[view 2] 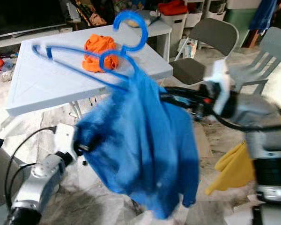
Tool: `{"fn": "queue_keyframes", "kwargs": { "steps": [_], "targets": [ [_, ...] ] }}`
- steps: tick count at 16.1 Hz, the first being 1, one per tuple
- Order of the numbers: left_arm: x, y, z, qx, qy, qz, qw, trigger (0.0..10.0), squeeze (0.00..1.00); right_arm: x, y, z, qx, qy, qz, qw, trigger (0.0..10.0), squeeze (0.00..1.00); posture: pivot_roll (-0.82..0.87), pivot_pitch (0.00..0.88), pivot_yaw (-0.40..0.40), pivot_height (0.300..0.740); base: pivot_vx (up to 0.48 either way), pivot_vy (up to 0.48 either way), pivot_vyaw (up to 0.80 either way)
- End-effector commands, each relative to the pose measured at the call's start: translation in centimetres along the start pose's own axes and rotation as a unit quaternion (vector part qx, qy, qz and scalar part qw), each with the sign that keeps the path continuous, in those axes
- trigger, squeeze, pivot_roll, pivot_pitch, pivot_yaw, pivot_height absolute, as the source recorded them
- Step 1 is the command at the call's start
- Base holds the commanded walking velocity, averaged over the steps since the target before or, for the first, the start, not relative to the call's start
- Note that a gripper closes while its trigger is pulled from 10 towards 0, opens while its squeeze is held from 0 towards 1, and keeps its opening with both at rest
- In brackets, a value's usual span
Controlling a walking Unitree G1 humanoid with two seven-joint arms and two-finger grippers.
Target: Hang hanger
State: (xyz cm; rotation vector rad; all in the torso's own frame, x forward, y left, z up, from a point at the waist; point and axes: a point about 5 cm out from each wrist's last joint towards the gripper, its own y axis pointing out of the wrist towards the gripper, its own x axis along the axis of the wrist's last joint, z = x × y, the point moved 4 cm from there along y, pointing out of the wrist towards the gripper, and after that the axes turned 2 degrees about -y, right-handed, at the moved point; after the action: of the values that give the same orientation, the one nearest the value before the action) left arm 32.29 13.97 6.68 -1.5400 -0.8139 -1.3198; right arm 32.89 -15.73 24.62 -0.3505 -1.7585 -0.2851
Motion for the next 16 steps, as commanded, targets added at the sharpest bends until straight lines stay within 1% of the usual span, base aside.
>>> {"fn": "queue_keyframes", "kwargs": {
  "steps": [1, 2, 3, 4, 5, 6, 7, 8, 9, 10, 12, 13, 14, 15, 16],
  "targets": [
    [0.9, -0.1, -1.0, -0.028, 0.034, -0.018, 0.999, 10.0, 1.0, -0.2, 0.8, -0.9, -0.033, -0.007, 0.013, 0.999, 10.0, 0.0, -0.08, 0.0, 0.046, 0.74, 0.0, 0.0, 0.0],
    [1.1, -0.3, -2.2, -0.062, 0.053, -0.024, 0.996, 10.0, 1.0, -1.4, 1.5, -1.1, -0.047, -0.023, 0.033, 0.998, 10.0, 0.0, -0.08, 0.0, 0.044, 0.74, 0.0, 0.0, 0.0],
    [1.1, -0.5, -3.1, -0.09, 0.066, -0.025, 0.993, 10.0, 1.0, -2.3, 1.9, -1.1, -0.058, -0.033, 0.048, 0.997, 10.0, 0.0, -0.08, 0.0, 0.044, 0.74, 0.0, 0.0, 0.0],
    [1.0, -0.9, -4.1, -0.123, 0.084, -0.022, 0.989, 10.0, 1.0, -3.4, 2.3, -1.4, -0.075, -0.064, 0.071, 0.993, 10.0, 0.0, -0.07, 0.0, 0.041, 0.74, 0.0, 0.0, 0.0],
    [0.7, -1.5, -4.9, -0.158, 0.107, -0.012, 0.982, 10.0, 1.0, -4.8, 2.5, -1.5, -0.078, -0.084, 0.096, 0.989, 10.0, 0.0, -0.07, 0.0, 0.039, 0.74, 0.0, 0.0, 0.0],
    [0.4, -2.0, -5.4, -0.184, 0.131, -0.002, 0.974, 10.0, 1.0, -6.1, 2.3, -1.4, -0.068, -0.1, 0.126, 0.985, 10.0, 0.0, -0.06, 0.0, 0.038, 0.74, 0.0, 0.0, 0.0],
    [0.3, -2.5, -5.4, -0.197, 0.145, 0.004, 0.97, 10.0, 1.0, -6.9, 2.0, -1.4, -0.058, -0.115, 0.148, 0.981, 10.0, 0.0, -0.06, 0.0, 0.035, 0.74, 0.0, 0.0, 0.0],
    [0.6, -3.1, -5.3, -0.214, 0.152, 0.007, 0.965, 10.0, 1.0, -7.6, 1.6, -1.3, -0.039, -0.11, 0.162, 0.98, 10.0, 0.0, -0.06, 0.0, 0.035, 0.74, 0.0, 0.0, 0.0],
    [1.0, -4.2, -5.4, -0.249, 0.154, 0.012, 0.956, 10.0, 1.0, -8.6, 0.4, -0.7, 0.011, -0.118, 0.195, 0.974, 10.0, 0.0, -0.05, 0.0, 0.033, 0.74, 0.0, 0.0, 0.0],
    [1.5, -4.6, -5.4, -0.264, 0.156, 0.008, 0.952, 10.0, 1.0, -9.0, -0.1, -0.5, 0.035, -0.124, 0.211, 0.969, 10.0, 0.0, -0.05, 0.0, 0.033, 0.74, 0.0, 0.0, 0.0],
    [2.6, -5.0, -4.9, -0.271, 0.163, -0.001, 0.949, 10.0, 1.0, -9.4, -1.2, 0.0, 0.084, -0.111, 0.235, 0.962, 10.0, 0.0, -0.04, 0.0, 0.034, 0.74, 0.0, 0.0, 0.0],
    [2.7, -5.1, -4.6, -0.276, 0.163, 0.005, 0.947, 10.0, 1.0, -9.7, -1.8, 0.2, 0.107, -0.107, 0.248, 0.957, 10.0, 0.0, -0.04, 0.0, 0.036, 0.74, 0.0, 0.0, 0.0],
    [2.5, -5.4, -4.5, -0.287, 0.17, 0.014, 0.943, 10.0, 1.0, -9.8, -2.2, 0.3, 0.119, -0.105, 0.255, 0.954, 10.0, 0.0, -0.04, 0.0, 0.036, 0.74, 0.0, 0.0, 0.0],
    [2.5, -5.7, -4.4, -0.294, 0.168, 0.017, 0.941, 10.0, 0.48, -9.8, -2.3, 0.4, 0.125, -0.106, 0.254, 0.953, 10.0, 0.0, -0.05, 0.0, 0.037, 0.74, 0.0, 0.0, 0.0],
    [2.4, -6.0, -4.4, -0.304, 0.166, 0.021, 0.938, 10.0, 0.0, -9.7, -2.4, 0.5, 0.136, -0.104, 0.251, 0.953, 10.0, 0.0, -0.05, 0.0, 0.037, 0.74, 0.0, 0.0, 0.0]
  ]
}}
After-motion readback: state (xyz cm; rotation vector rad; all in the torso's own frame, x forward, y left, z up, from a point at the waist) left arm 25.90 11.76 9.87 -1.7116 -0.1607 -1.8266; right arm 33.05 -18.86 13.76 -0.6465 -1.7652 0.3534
